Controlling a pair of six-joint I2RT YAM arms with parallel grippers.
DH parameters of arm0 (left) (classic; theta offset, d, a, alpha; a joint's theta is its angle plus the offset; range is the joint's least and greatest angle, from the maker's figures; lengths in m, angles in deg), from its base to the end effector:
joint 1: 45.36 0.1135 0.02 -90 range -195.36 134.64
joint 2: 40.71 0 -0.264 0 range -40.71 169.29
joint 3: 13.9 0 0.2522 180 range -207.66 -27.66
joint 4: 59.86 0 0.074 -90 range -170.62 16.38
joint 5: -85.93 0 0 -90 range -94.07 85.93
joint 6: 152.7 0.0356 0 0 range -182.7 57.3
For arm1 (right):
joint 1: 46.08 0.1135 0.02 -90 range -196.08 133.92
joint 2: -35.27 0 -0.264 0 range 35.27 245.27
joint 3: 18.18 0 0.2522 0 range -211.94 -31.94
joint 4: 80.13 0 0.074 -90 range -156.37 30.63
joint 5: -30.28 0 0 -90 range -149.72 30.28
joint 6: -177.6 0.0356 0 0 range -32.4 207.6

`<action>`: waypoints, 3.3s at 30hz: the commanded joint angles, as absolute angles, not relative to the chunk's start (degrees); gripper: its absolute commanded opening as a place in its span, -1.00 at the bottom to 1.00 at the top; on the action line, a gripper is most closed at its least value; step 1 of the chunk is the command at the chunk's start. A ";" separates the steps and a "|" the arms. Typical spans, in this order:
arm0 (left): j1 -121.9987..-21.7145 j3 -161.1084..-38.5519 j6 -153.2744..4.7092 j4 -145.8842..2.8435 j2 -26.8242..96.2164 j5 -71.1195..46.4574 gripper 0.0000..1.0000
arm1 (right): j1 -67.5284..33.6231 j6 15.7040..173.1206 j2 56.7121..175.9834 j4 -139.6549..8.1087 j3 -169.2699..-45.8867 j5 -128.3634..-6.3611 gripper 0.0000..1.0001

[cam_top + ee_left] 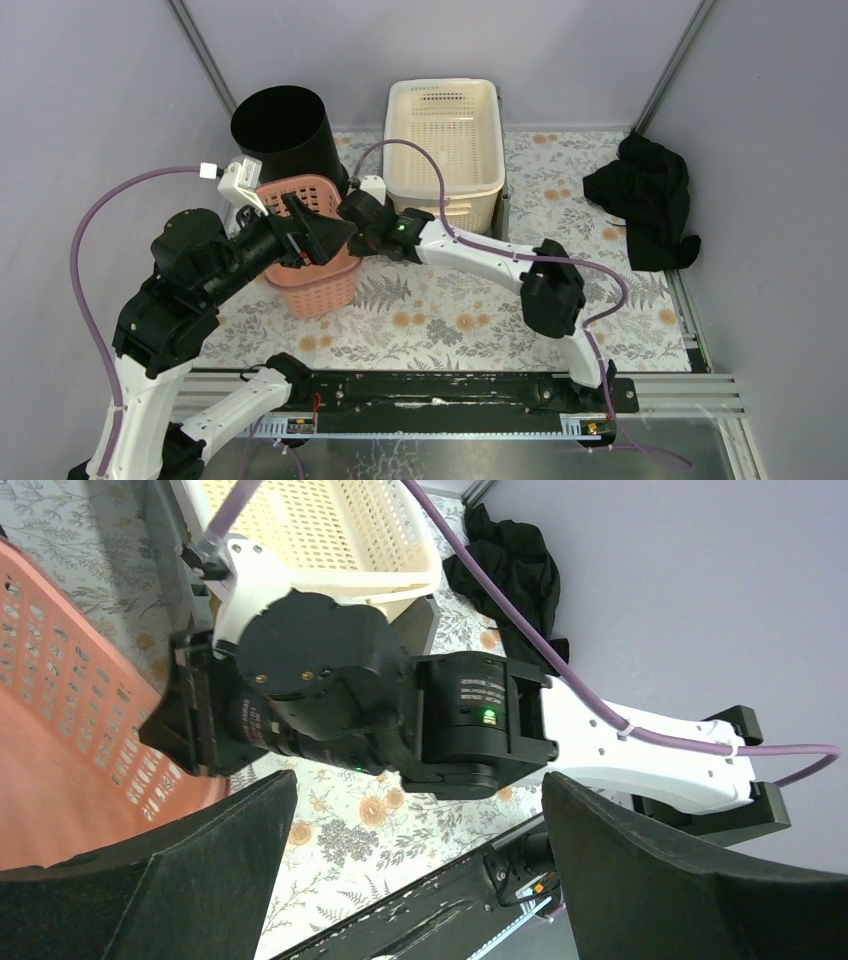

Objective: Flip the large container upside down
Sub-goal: Place the container at the center of the board, then pick up the container from the container.

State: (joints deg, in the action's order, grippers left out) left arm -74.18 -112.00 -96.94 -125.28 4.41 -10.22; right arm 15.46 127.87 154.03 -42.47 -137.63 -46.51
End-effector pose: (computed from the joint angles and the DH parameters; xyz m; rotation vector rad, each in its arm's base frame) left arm 0.0791 -0.0479 0.4784 -0.0078 1.8751 -0.8729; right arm 0.2388 0.4234 0.2826 -0.2929 2.2770 0.7201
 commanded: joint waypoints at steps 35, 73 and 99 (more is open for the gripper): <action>-73.92 -107.25 -96.97 -126.19 4.71 -7.32 1.00 | 2.54 97.37 156.84 -26.67 -164.82 -39.77 0.03; -73.97 -101.76 -97.24 -124.49 3.66 -6.86 1.00 | -0.11 96.50 156.68 -26.82 -162.19 -47.54 -0.52; -73.93 -99.36 -97.40 -122.71 4.24 -8.72 1.00 | -25.33 100.08 151.27 -21.44 -157.27 -43.28 -0.25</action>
State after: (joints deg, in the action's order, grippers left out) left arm -74.18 -99.73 -96.94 -127.08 4.02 -8.12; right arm -25.39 100.09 152.69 -21.59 -157.98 -42.12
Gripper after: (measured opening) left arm 0.998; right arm 0.371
